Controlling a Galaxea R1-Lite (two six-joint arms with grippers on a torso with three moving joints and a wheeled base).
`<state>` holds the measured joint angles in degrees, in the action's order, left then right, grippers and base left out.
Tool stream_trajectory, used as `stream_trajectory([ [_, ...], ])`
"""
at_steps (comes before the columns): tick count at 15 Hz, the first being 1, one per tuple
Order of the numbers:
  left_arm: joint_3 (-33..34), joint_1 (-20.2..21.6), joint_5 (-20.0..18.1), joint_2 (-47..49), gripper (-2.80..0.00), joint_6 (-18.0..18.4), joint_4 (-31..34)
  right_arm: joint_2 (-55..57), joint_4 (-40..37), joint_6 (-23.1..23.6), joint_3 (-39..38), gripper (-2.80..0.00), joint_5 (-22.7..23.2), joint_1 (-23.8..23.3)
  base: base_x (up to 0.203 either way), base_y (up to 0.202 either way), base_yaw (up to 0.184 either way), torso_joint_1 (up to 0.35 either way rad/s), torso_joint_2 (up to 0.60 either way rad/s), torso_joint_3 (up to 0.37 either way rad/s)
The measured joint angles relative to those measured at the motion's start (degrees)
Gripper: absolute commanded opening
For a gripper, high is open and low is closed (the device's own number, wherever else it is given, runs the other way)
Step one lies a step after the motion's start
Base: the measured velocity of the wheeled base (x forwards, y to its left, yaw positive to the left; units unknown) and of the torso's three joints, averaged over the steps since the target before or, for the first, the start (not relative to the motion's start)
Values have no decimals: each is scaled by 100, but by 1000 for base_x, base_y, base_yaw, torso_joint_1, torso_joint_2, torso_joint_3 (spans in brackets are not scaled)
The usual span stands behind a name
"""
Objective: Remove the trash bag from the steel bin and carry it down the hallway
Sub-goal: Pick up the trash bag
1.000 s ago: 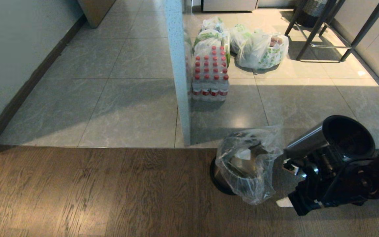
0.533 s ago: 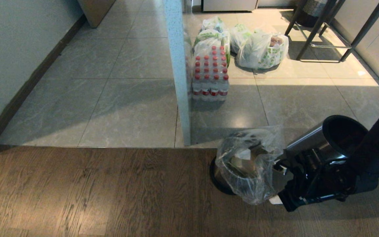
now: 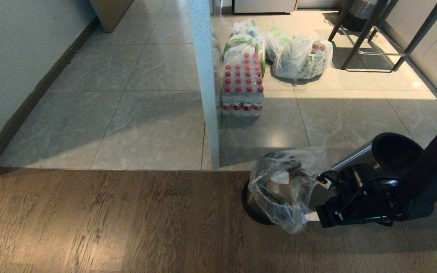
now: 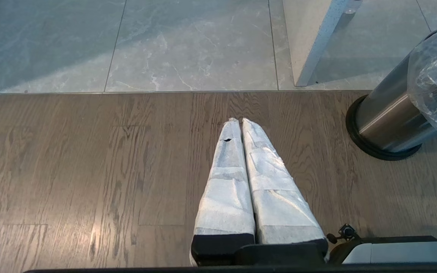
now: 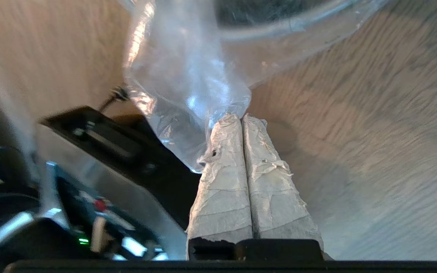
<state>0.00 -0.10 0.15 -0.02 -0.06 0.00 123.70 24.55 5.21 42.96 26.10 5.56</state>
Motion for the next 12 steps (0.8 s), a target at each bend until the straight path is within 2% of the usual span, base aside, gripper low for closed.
stream_trajectory([
  [3, 0, 0, 1, 0, -280, -1, 1, -214, -80, -381, -22, -280, 18, 21, 0, 0, 0, 0, 0, 0],
  [5, 0, 0, -1, 0, -280, 1, 0, -296, -19, -798, 9, -280, 16, 56, 0, 0, 0, 0, 0, 0],
  [12, 0, 0, -1, 0, -280, -1, 0, -287, 783, -2147, 258, -280, 5, 460, 0, 0, 0, 0, 0, 0],
])
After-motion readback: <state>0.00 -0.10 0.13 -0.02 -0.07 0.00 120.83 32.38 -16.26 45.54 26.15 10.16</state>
